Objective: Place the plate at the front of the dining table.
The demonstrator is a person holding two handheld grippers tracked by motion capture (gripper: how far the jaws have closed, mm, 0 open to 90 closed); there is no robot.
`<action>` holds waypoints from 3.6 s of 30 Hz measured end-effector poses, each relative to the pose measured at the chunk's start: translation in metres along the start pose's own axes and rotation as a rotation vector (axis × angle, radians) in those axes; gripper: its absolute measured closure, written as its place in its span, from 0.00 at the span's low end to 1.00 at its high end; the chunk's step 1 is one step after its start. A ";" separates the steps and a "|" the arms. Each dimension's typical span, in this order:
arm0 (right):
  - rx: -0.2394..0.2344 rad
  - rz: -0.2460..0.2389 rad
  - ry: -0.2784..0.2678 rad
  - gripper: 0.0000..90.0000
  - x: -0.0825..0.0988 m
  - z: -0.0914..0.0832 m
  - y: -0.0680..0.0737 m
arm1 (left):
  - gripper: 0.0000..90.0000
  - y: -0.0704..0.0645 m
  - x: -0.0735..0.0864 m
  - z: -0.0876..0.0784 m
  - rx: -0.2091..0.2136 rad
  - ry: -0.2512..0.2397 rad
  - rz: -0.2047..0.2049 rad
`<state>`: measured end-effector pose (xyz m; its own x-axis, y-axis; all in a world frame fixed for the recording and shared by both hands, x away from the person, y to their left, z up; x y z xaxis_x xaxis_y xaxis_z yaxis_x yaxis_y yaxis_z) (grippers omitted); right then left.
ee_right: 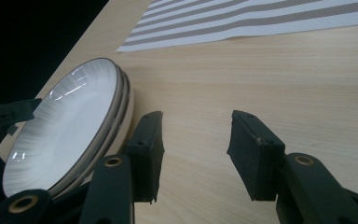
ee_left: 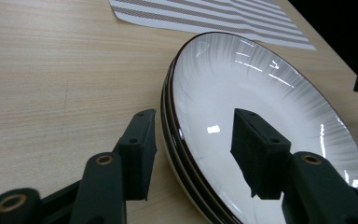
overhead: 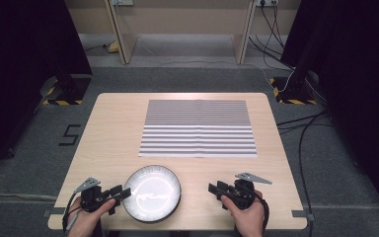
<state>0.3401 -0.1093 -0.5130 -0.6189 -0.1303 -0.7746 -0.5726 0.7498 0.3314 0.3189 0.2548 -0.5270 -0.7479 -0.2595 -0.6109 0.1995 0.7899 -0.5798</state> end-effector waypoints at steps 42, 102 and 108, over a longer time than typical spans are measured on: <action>-0.069 -0.052 0.286 1.00 -0.024 0.064 0.072 | 0.74 -0.006 -0.003 -0.005 -0.036 0.101 -0.011; -0.104 0.018 0.430 0.82 -0.023 0.081 0.087 | 0.78 -0.002 -0.006 -0.022 -0.046 0.149 0.002; -0.091 0.040 0.432 0.85 -0.021 0.080 0.088 | 0.78 -0.003 -0.006 -0.022 -0.058 0.162 0.009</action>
<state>0.3461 0.0112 -0.5105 -0.7984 -0.3757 -0.4706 -0.5766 0.7021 0.4179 0.3090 0.2660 -0.5100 -0.8396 -0.1627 -0.5182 0.1736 0.8236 -0.5399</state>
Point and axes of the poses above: each handheld gripper's, and its own axes: z roughly forward along the jaws, x roughly out of its underside, y roughly to its left, the point moved 6 cm from there along z, roughly forward along the jaws, and after that the axes turned 13 degrees about -z, right-handed, at the moved point
